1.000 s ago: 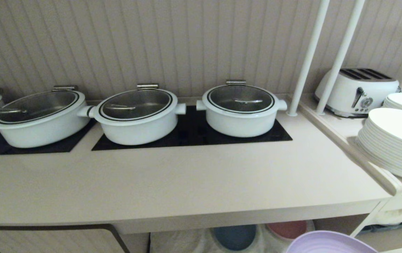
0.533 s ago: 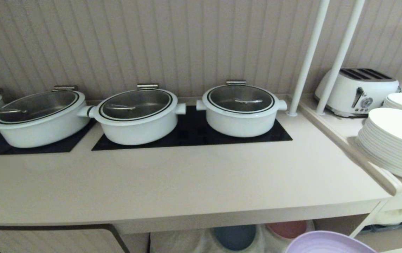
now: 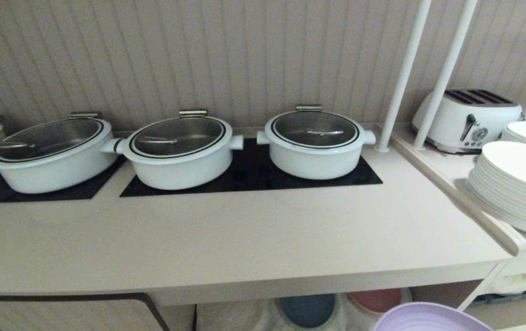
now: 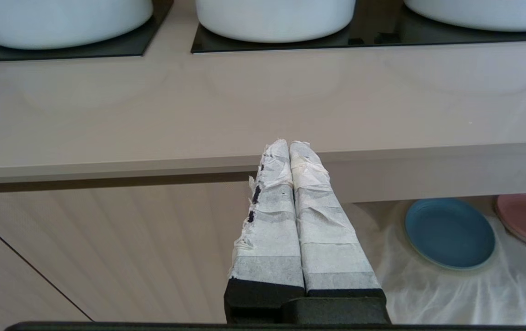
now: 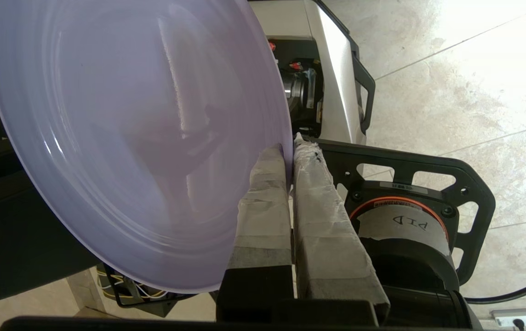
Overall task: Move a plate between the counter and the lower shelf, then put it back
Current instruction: Put the plate in the cupboard
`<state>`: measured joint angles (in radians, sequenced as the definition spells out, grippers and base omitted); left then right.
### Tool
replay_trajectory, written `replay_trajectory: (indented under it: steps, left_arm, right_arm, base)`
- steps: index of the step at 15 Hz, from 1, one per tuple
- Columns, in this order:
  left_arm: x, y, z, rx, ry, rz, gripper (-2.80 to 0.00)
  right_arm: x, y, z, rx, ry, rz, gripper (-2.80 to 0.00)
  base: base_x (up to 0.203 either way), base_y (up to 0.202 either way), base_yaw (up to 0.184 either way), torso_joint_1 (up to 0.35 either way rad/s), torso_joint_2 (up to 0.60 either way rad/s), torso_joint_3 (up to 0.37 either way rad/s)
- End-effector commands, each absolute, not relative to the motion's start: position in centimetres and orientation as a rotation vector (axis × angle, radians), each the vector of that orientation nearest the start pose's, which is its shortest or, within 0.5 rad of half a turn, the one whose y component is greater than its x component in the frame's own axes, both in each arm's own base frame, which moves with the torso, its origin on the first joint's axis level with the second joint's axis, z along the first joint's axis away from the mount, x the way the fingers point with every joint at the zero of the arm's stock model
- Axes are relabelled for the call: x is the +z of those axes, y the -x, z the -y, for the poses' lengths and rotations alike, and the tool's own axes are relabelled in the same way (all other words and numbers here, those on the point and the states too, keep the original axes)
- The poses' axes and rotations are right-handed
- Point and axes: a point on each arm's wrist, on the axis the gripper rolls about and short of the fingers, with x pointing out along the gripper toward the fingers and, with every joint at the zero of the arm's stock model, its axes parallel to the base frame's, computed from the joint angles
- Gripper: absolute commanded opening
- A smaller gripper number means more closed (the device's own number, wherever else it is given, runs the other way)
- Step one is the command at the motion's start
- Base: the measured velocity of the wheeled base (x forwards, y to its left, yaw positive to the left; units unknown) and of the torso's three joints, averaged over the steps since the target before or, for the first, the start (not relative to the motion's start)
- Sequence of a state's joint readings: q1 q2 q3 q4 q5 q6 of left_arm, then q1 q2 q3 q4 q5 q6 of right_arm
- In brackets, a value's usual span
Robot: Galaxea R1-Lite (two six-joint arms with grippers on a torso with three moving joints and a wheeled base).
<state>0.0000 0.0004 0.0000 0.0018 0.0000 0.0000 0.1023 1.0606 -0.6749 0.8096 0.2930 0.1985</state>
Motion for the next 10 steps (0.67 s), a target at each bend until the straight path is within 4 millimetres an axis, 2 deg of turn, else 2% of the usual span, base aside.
replay_trajectory:
  steps: [1, 10]
  left_arm:
    - [7.53, 2.28, 0.00, 0.000, 0.000, -0.002, -2.80]
    - [7.53, 2.28, 0.00, 0.000, 0.000, -0.002, -2.80]
  right_arm:
    - [17.12, -7.94, -1.48, 0.226, -0.290, -1.237, -2.80]
    - [17.13, -7.59, -1.47, 0.214, -0.305, -1.268, -2.80]
  base:
    - [0.000, 0.000, 0.000, 0.000, 0.00, 0.000]
    - [0.000, 0.000, 0.000, 0.000, 0.00, 0.000]
